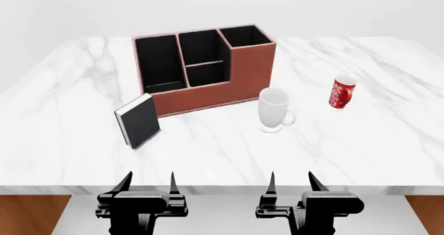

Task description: Pick up the red mug and place it to the right of the caddy.

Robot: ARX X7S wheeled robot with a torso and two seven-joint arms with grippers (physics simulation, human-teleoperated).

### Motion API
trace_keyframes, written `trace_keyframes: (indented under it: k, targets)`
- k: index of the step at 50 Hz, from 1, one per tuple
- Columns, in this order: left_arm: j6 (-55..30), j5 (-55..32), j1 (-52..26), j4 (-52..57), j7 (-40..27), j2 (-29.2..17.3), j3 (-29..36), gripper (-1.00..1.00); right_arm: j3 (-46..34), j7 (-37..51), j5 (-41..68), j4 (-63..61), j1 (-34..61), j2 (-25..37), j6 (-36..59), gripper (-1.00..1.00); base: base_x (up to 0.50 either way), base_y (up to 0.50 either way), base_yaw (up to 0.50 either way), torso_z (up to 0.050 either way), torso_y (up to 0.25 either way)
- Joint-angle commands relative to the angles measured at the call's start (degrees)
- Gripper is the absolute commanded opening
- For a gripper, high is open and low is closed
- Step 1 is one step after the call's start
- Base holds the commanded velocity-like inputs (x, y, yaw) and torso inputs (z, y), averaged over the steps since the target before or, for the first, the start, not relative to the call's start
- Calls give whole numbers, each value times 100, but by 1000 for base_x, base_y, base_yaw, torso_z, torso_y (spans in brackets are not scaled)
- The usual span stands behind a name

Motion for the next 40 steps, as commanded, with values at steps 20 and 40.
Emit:
trace_keyframes:
  k: [20,40]
  targets:
    - [142,-288,-7,-39,-364,-364,415,100,-454,225,418,-37,-7,363,129,100,0,-340,0,0,0]
    - [190,-378,-3,-48,-532,-508,592,100,-584,458,532,-29,-5,477,71,100,0,-353,0,0,0]
